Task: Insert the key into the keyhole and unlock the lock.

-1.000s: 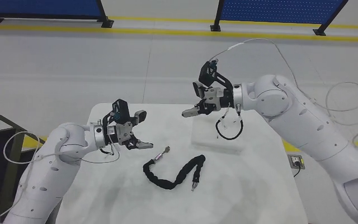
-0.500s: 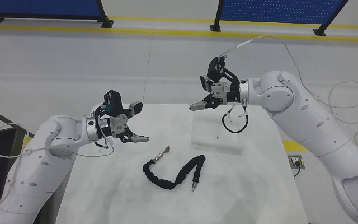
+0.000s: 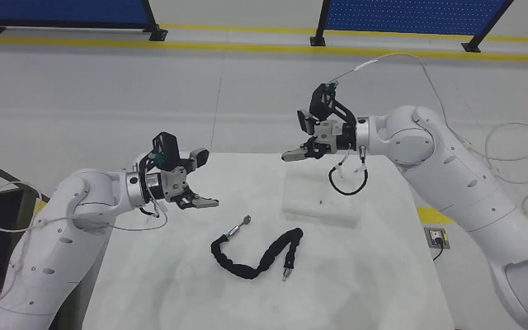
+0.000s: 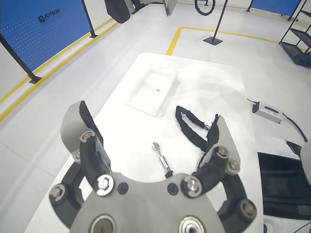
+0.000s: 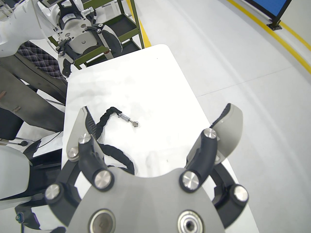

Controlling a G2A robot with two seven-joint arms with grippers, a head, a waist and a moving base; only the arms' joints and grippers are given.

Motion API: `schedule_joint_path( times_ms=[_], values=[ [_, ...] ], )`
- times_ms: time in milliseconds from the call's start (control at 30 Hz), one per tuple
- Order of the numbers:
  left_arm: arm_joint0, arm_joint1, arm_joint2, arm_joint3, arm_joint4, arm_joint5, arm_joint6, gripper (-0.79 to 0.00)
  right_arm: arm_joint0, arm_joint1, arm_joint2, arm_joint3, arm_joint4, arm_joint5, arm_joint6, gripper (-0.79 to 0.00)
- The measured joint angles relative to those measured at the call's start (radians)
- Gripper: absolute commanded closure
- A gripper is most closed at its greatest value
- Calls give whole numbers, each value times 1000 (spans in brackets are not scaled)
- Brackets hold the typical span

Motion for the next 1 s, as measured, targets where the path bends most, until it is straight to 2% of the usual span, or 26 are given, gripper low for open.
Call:
schedule_joint_path(
  times_ms=[133,200,333,467,600,700,1000],
  values=[
    [-67,5,6,35,57,-1,42,-785,-37,10,38,78,-69,-183,-91,-785],
    [-107,14,27,47,79,-1,54,-785,-61,20,56,99,-107,-210,-115,-785],
    [-185,39,99,57,73,-1,77,-785,-95,54,89,93,-151,-206,-128,-785],
    [-273,68,199,78,44,-1,155,-785,-114,92,118,67,-153,-206,-155,-785],
    [-330,94,305,88,34,-1,211,-785,-127,123,134,46,-152,-206,-193,-785],
    [-359,109,370,104,18,-1,247,-784,-131,129,135,43,-151,-206,-204,-785],
    [-360,110,372,105,18,-1,248,-784,-131,128,135,43,-151,-206,-203,-785]
  ],
)
